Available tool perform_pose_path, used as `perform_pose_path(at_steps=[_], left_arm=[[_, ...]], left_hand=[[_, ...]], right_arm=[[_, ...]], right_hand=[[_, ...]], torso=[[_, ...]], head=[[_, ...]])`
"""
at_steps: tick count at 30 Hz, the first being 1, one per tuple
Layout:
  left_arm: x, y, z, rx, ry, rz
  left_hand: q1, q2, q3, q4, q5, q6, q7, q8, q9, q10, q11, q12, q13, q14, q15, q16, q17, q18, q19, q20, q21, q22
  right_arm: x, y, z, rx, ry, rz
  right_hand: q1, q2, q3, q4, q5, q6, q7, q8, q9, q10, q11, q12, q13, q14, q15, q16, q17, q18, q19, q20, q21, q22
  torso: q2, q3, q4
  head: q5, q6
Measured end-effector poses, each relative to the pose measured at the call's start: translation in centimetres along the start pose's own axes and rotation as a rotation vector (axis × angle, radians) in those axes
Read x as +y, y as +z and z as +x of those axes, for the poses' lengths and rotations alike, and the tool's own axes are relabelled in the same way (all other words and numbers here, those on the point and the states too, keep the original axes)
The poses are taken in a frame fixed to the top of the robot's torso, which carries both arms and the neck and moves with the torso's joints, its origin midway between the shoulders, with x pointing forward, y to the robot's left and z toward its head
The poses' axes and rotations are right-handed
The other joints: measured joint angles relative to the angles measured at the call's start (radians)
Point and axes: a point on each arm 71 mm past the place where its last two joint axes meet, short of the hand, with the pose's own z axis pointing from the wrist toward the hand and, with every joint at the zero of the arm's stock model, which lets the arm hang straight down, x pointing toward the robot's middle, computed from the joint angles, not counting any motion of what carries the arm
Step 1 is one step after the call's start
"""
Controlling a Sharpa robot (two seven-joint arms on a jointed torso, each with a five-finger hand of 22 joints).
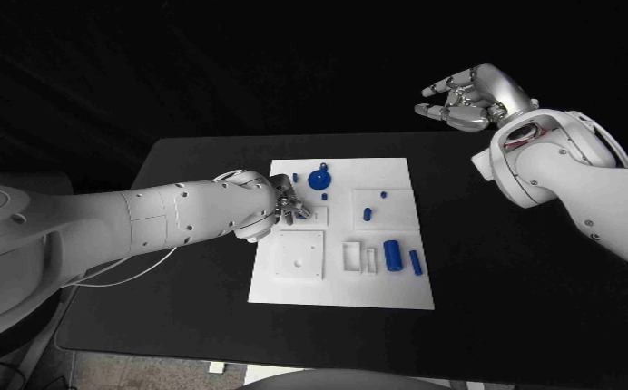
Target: Assemble the parts on the task board
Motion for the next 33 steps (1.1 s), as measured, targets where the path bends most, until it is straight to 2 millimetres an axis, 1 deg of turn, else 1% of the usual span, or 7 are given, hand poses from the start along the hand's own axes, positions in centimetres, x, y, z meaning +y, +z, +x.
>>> perform_pose_path(at_steps=[11,17,30,33], left_arm=[[-0.2,0.19,0.03,0.005,0.011,-0.005],[-0.33,0.34,0.01,0.01,0.018,-0.01],[-0.5,0.55,-0.09,0.019,0.028,-0.015],[-0.53,0.59,-0.1,0.02,0.029,-0.016]], left_hand=[[0.0,0.0,0.0,0.0,0.0,-0.001,-0.001,0.0,0.01,0.0,0.0,0.0,0.0,0.001,0.0,0.0,0.001,0.0,0.007,0.0,-0.014,0.012],[-0.005,0.005,0.0,0.0,-0.004,0.0,0.0,0.0,0.012,0.0,0.0,0.0,0.001,0.001,0.0,0.0,0.001,0.0,0.007,0.0,-0.018,0.016],[-0.005,0.005,0.002,0.002,-0.008,0.003,-0.002,0.006,0.016,0.002,0.002,0.0,0.001,0.002,0.002,0.0,0.003,-0.001,0.007,0.0,-0.026,0.027],[-0.005,0.005,0.006,0.006,-0.008,0.003,-0.002,0.006,0.018,0.002,0.002,0.0,0.002,0.003,0.003,0.0,0.003,-0.002,0.014,-0.003,-0.033,0.034]], right_arm=[[-0.01,-0.01,-0.01,0.001,0.0,0.001],[-0.01,0.0,0.01,0.001,0.0,0.002],[-0.01,0.01,0.03,0.002,0.0,0.003],[0.01,0.01,0.04,0.002,0.0,0.002]], right_hand=[[0.0,0.0,0.003,-0.003,-0.004,0.0,0.0,0.0,0.0,0.0,0.0,0.0,0.0,0.0,0.0,0.0,0.0,0.0,0.0,0.0,0.0,0.001],[0.0,0.0,0.005,-0.005,-0.004,0.0,0.0,0.0,0.0,0.0,0.0,0.0,0.0,0.0,0.0,-0.004,0.0,0.0,0.0,0.0,0.0,0.001],[0.0,0.0,0.005,-0.005,-0.004,0.0,0.0,0.0,0.0,0.0,0.0,0.0,0.0,0.0,0.0,-0.004,0.0,0.0,0.0,0.0,0.0,0.001],[0.0,0.0,0.005,-0.005,-0.004,0.0,0.0,0.0,0.0,0.0,0.0,0.0,0.0,0.0,0.0,-0.004,0.0,0.0,0.0,0.0,0.0,0.001]], torso=[[0.0,0.0008,-0.0005],[0.0,0.0012,-0.0006],[0.0,0.0009,-0.0005],[0.0,0.0009,-0.0005]], head=[[-0.001,0.0],[-0.001,0.0],[-0.003,0.001],[-0.004,0.002]])
